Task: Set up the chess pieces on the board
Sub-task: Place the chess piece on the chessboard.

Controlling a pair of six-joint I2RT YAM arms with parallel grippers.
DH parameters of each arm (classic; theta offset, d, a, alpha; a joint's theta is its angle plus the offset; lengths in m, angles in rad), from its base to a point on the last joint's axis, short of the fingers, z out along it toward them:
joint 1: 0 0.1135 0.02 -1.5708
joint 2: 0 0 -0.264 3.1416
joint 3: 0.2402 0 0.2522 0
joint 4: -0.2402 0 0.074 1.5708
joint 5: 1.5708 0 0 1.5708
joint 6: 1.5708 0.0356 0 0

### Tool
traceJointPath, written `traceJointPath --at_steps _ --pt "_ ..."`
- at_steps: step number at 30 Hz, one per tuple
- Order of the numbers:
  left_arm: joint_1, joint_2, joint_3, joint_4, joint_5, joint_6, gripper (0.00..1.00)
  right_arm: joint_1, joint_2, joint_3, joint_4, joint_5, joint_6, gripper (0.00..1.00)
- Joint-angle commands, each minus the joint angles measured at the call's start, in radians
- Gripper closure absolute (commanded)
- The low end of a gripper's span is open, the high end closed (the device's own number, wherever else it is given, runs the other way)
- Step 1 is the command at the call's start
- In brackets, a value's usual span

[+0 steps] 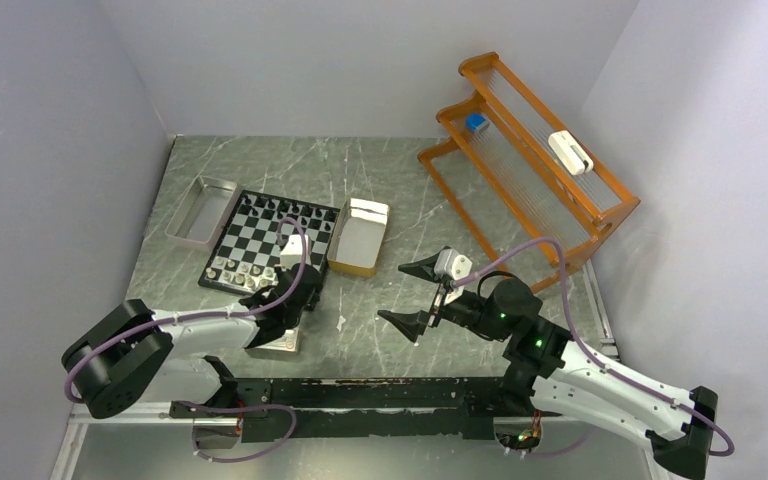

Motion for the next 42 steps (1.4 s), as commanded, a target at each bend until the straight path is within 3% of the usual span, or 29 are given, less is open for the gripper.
traceJointPath --at_steps 1,22,25,30,31,32,33,38,42 --pt "-0.014 -0.001 0.015 -0.039 -0.009 0.002 0.86 0.000 -0.014 0.003 0.021 0.006 0.003 0.00" --pt "-0.017 -0.010 0.021 -0.063 -0.015 -0.008 0.76 0.000 -0.014 -0.004 0.028 0.002 0.010 0.00" --pt "-0.017 -0.020 0.033 -0.074 -0.006 -0.005 0.65 0.001 -0.010 -0.004 0.030 -0.003 0.016 0.00" --pt "-0.017 -0.078 0.066 -0.089 0.023 0.021 0.59 0.001 -0.006 0.001 0.020 0.013 0.052 0.00" --pt "-0.017 -0.091 0.078 -0.093 0.032 0.028 0.47 0.001 -0.004 0.002 0.017 0.017 0.066 0.00" --pt "-0.017 -0.102 0.089 -0.099 0.043 0.035 0.06 0.001 -0.001 0.003 0.011 0.020 0.077 0.00" --pt "-0.017 -0.114 0.105 -0.113 0.053 0.039 0.01 0.000 0.004 0.003 0.008 0.026 0.087 0.00" --pt "-0.017 -0.180 0.210 -0.205 0.120 0.081 0.00 0.001 0.035 0.012 -0.046 0.079 0.189 0.00" --pt "-0.017 -0.200 0.345 -0.376 0.123 0.118 0.00 0.000 0.046 0.014 -0.082 0.153 0.281 0.00"
